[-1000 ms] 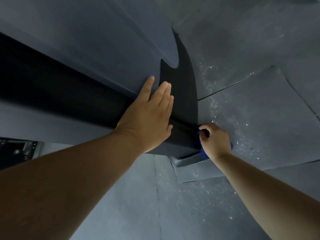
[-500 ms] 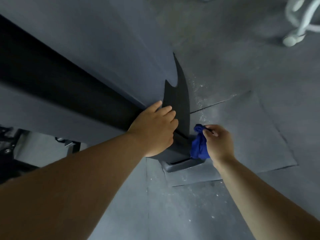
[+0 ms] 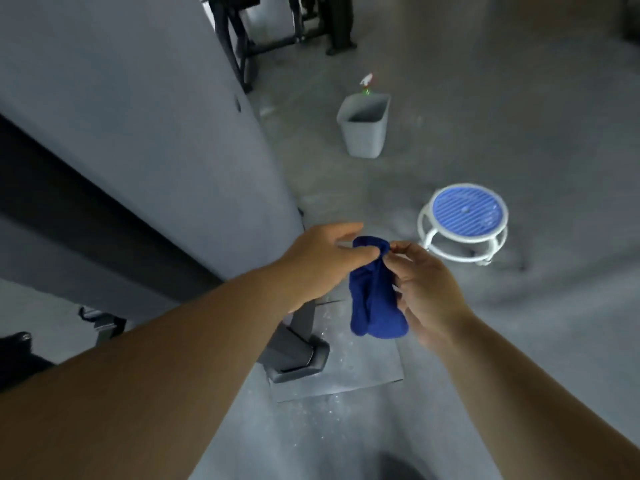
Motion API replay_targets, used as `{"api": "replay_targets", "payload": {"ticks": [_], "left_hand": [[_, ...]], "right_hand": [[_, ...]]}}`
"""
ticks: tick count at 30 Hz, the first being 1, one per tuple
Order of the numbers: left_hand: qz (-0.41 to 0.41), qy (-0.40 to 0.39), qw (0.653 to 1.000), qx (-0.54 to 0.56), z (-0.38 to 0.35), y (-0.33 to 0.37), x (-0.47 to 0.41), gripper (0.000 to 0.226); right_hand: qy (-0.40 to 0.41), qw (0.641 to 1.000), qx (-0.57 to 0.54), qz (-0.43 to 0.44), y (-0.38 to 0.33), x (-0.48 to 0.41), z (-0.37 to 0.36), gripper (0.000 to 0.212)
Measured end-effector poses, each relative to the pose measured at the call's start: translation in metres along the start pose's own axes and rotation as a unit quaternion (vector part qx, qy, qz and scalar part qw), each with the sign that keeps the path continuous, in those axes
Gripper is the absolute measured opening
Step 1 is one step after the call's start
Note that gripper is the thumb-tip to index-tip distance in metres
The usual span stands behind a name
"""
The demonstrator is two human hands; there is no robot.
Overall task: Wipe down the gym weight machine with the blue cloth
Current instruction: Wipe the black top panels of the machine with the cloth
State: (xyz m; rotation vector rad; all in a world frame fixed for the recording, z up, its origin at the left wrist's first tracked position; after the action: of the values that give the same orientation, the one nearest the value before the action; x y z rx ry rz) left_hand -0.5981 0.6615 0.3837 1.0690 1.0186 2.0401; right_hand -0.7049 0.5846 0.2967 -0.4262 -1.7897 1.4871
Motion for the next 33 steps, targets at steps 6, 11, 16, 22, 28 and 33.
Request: {"api": "replay_targets", "payload": {"ticks": [6,11,16,22,28,33], "left_hand": [[-0.14,-0.008,0.981,-0.131,0.045,0.222,0.047,0.016],[-0.211,0.094,0.954,-0.189,0.103,0.373,0.074,0.008],[-0.252,0.246,0.923,-0.156,0.153,0.477,0.065,0.007],[-0.233,0.356,0.9,-0.099,0.185,0.534,0.044,0.014],[-0.191,0.428,0.876,-0.115,0.238,0.545,0.028,0.018],[-0.148,0.385,0.908,-0.076,0.306,0.548,-0.003,0.011]], "right_hand": [[0.021,0.99,0.082,0.112,-0.234,0.051,0.048,0.02],[-0.014,0.977,0.098,0.187,-0.395,0.054,0.063,0.007],[-0.148,0.941,0.11,0.285,-0.526,0.027,0.075,0.026],[-0.122,0.885,0.266,0.363,-0.615,-0.017,0.082,0.011],[-0.124,0.857,0.287,0.41,-0.661,-0.066,0.041,0.011],[-0.114,0.884,0.233,0.389,-0.697,-0.124,0.007,0.011]]}}
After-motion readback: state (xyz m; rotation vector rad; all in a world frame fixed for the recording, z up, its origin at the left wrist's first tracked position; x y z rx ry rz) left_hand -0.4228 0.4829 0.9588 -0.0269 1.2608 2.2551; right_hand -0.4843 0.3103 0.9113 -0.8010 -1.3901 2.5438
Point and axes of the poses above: each hand's wrist, its own x-axis away from the middle knuckle, its own z-axis out of the back of the hand, y = z × x, the point moved 6 cm from there along -x, towards the middle knuckle, and after that the axes turned 12 degrees about x, right-handed, at the moved point
